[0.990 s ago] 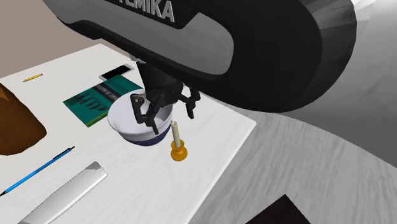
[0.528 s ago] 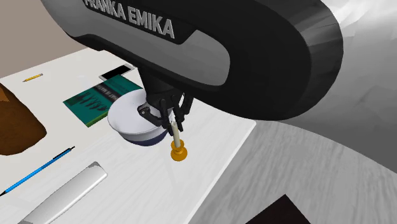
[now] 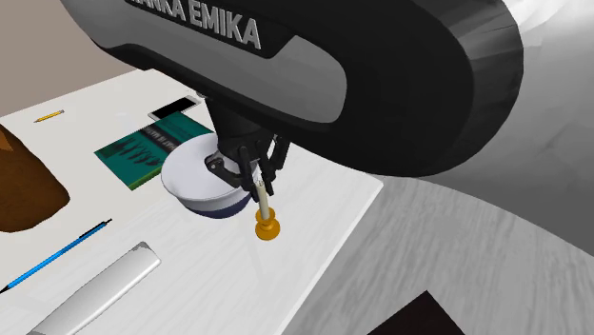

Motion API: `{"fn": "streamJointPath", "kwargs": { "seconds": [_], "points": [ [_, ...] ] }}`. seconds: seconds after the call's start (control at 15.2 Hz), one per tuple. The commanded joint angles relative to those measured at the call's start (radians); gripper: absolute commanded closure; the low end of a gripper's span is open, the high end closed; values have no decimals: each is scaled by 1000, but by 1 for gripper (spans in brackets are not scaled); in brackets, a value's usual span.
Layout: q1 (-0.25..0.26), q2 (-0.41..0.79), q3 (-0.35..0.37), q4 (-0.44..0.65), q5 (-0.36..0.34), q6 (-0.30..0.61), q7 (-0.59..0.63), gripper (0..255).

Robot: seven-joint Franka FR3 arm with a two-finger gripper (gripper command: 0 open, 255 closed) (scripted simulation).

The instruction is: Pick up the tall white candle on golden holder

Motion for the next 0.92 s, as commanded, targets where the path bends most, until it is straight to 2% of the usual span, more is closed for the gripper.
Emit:
{"fn": "streamJointPath", "kwargs": {
  "seconds": [0.0, 0.86],
  "points": [
    [0, 11, 0, 42, -1, -31, 1, 255],
    [11, 121, 5, 367, -10, -247, 23, 255]
  ]
}}
